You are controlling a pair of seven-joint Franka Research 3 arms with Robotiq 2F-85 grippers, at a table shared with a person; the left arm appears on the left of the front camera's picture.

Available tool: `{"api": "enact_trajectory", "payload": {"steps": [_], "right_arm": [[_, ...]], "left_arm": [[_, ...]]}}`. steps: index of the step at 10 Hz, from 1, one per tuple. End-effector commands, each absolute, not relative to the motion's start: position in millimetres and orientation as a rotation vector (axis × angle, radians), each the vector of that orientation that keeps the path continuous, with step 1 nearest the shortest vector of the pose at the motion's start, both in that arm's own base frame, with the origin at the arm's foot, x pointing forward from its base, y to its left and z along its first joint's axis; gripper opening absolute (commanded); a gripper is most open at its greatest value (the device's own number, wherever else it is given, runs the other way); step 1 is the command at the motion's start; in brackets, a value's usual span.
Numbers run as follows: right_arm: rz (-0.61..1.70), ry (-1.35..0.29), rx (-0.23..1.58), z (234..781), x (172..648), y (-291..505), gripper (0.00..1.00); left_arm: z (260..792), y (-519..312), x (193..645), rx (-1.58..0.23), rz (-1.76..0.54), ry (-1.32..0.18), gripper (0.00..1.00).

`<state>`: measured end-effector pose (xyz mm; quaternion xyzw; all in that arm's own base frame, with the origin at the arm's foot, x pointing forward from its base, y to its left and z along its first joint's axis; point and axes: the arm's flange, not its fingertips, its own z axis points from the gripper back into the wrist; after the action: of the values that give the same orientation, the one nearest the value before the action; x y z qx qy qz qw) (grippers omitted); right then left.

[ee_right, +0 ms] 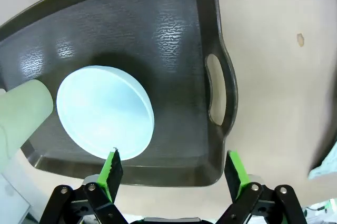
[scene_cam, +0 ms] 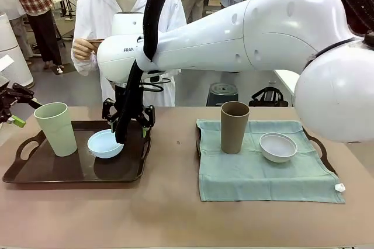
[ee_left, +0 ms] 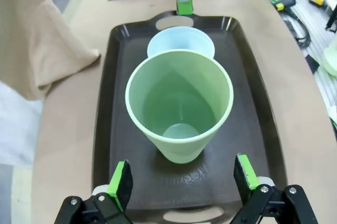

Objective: Set up a tray with a mat and arrange the tableware.
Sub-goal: Pick up the Picnic Bowl and Reusable plastic cup from the Handle tray in front of the human's position and hold them in the air.

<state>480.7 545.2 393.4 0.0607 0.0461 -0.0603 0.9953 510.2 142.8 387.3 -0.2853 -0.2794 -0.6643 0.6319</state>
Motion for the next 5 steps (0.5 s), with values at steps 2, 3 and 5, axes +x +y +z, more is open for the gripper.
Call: {"api": "enact_trajectory", "payload": {"steps": [2,3,5], "right_arm": [[-0.121,0.092,0.122,393.4,480.7,545.2,1.0],[-0.121,0.092,0.122,393.4,480.7,545.2,1.0],[-0.118,0.093,0.121,393.0,480.6,545.1,1.0]], "left_arm": [[387.3,142.8,510.2,-0.653,-1.52,-0.639,1.0],[387.3,142.8,510.2,-0.653,-1.52,-0.639,1.0],[387.3,142.8,510.2,-0.653,-1.52,-0.639,1.0]]}}
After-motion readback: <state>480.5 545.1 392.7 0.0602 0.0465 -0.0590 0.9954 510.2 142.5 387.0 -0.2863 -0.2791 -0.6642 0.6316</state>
